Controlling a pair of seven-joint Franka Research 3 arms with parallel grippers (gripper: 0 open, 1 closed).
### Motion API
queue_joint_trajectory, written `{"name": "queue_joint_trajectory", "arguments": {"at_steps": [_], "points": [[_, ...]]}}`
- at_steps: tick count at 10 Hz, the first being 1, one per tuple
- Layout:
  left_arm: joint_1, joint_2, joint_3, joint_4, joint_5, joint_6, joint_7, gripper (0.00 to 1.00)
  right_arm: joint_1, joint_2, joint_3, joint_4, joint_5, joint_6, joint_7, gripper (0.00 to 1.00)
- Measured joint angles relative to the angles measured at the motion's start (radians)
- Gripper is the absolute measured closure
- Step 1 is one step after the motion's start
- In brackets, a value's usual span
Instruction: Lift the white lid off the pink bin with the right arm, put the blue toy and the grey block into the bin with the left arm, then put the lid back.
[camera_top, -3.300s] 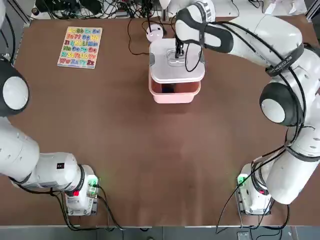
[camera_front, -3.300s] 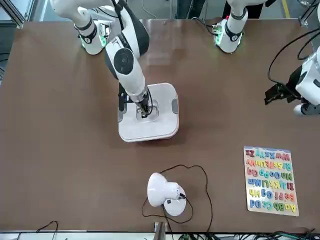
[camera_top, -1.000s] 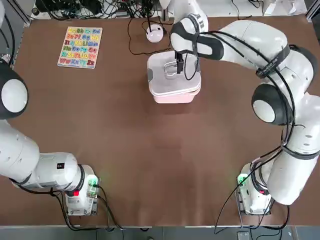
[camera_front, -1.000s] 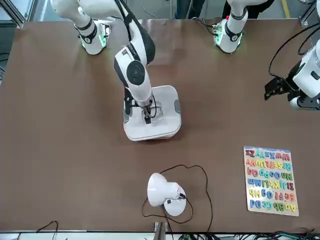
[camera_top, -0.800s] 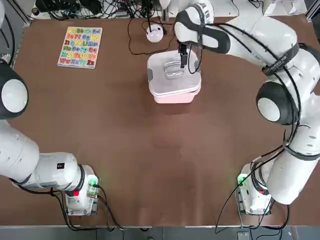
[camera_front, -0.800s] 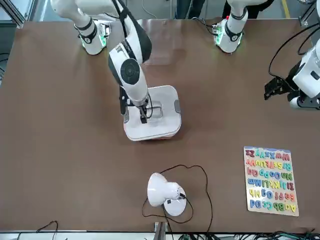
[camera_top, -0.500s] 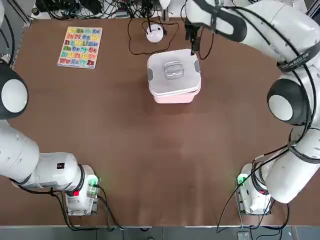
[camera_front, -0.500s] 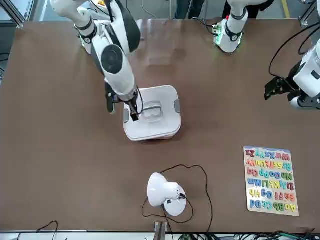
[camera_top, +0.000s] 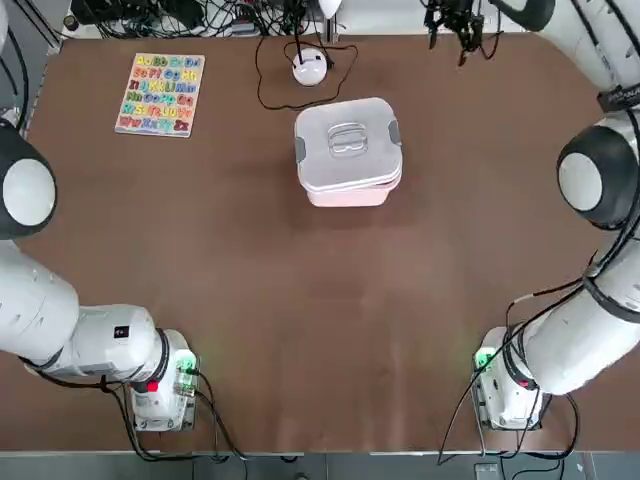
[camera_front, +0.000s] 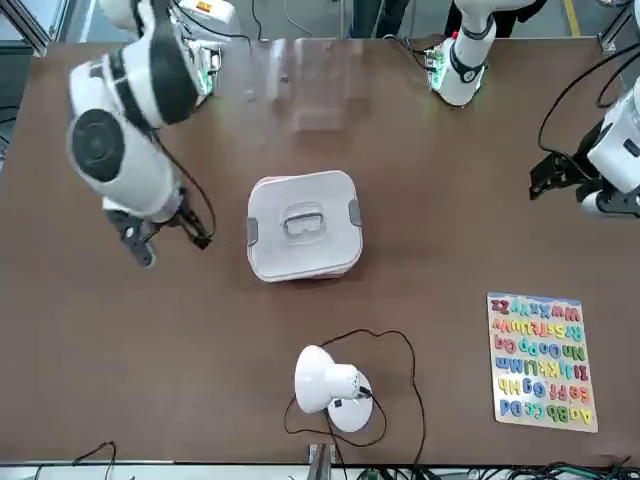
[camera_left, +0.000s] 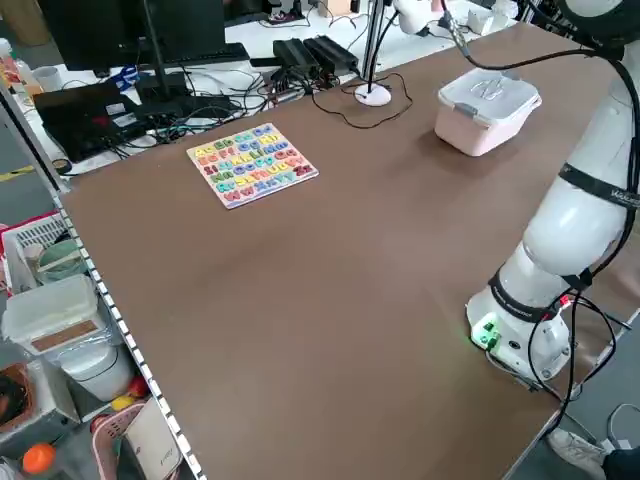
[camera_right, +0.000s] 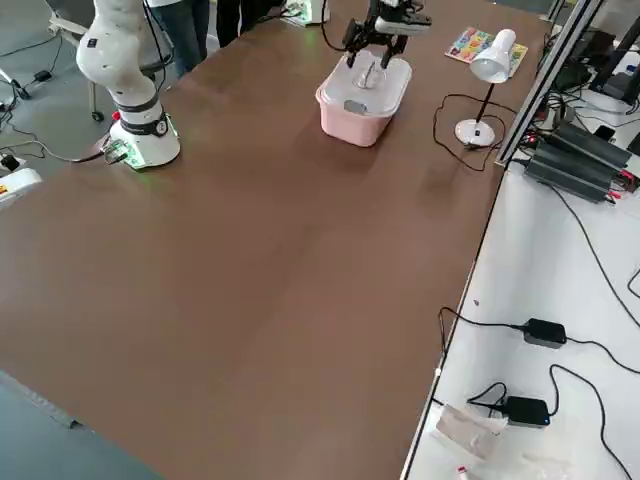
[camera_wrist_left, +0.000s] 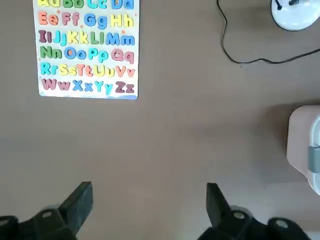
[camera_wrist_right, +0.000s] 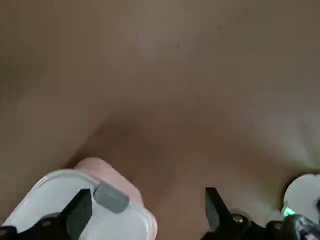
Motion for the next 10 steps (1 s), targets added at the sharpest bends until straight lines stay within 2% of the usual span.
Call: {"name": "queue_joint_trajectory", "arguments": {"at_steps": [2,5,8,10], "points": [[0.002,0.0,0.002,0.005,0.0,0.0,0.0,0.0,-0.106,-0.051,-0.005,0.011,-0.014,-0.037,-0.273,0.0],[0.003,0.0,0.003,0.005,0.005,0.006,0.002,0.0,-0.246,-0.138,-0.006,0.007,-0.037,-0.08,-0.551,0.0],[0.004,0.0,0.004,0.007,0.009,0.023,0.003,0.0,-0.318,-0.259,-0.006,-0.094,-0.054,-0.055,-0.806,0.0],[0.003,0.0,0.003,0.007,0.009,0.023,0.004,0.0,-0.332,-0.305,-0.005,-0.146,-0.054,-0.045,-0.911,0.0]]}}
